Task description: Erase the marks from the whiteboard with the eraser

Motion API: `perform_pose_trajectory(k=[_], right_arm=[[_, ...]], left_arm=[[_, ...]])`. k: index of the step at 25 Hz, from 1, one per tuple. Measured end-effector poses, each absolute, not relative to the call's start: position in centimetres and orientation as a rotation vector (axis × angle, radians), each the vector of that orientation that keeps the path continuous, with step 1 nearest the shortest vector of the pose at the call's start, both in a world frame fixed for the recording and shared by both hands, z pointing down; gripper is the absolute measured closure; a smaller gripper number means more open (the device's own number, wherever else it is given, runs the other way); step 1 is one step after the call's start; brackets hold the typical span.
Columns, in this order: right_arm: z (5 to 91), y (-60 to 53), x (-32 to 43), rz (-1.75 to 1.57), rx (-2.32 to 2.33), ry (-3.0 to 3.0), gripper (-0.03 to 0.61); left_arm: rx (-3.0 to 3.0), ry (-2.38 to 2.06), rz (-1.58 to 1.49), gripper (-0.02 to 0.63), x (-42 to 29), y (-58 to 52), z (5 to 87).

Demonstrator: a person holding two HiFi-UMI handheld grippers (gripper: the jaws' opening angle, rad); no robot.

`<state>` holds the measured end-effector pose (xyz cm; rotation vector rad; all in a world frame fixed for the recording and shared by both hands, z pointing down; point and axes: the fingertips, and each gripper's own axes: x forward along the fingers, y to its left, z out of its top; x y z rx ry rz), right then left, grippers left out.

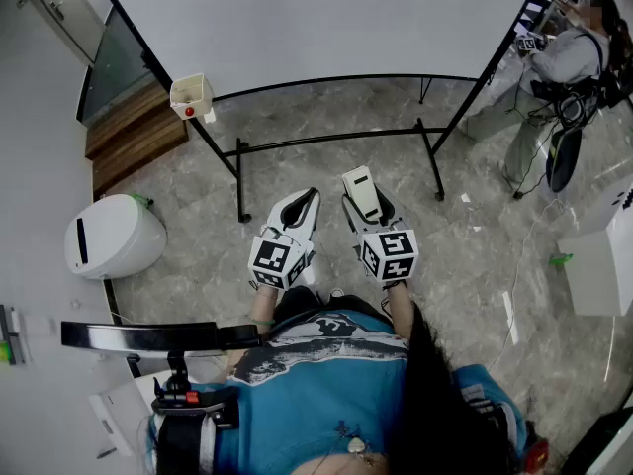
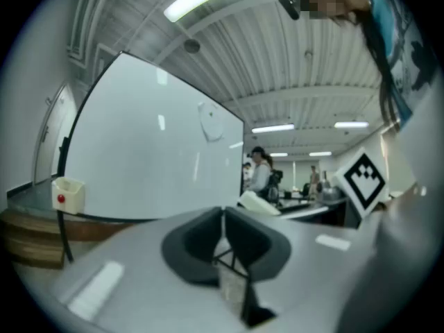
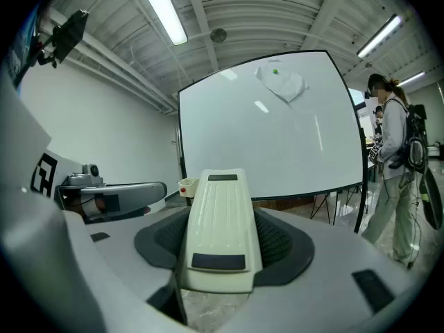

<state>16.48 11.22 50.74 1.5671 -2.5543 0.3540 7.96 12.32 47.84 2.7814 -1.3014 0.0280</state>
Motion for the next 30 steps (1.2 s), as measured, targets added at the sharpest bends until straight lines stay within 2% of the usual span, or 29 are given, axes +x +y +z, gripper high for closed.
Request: perform_pose_trajectory(k=[15, 24, 30], right_arm=[[52.3, 7.4, 15.7, 0.376, 1.489, -2.575, 0.314], [51.4, -1.7, 13.5, 0.346, 1.551, -2.550, 0.314], [49.0, -9.4, 9.8, 0.303, 1.596, -2.546, 0.314]], left_arm=[[2.749, -1.332, 0.056, 0.609, 7.9, 8.8, 49.2], [2.823, -1.259, 0.051, 0.609, 6.0, -0.5, 48.4], [2.866, -1.234, 0.024, 0.609, 2.3, -8.5, 46.3]])
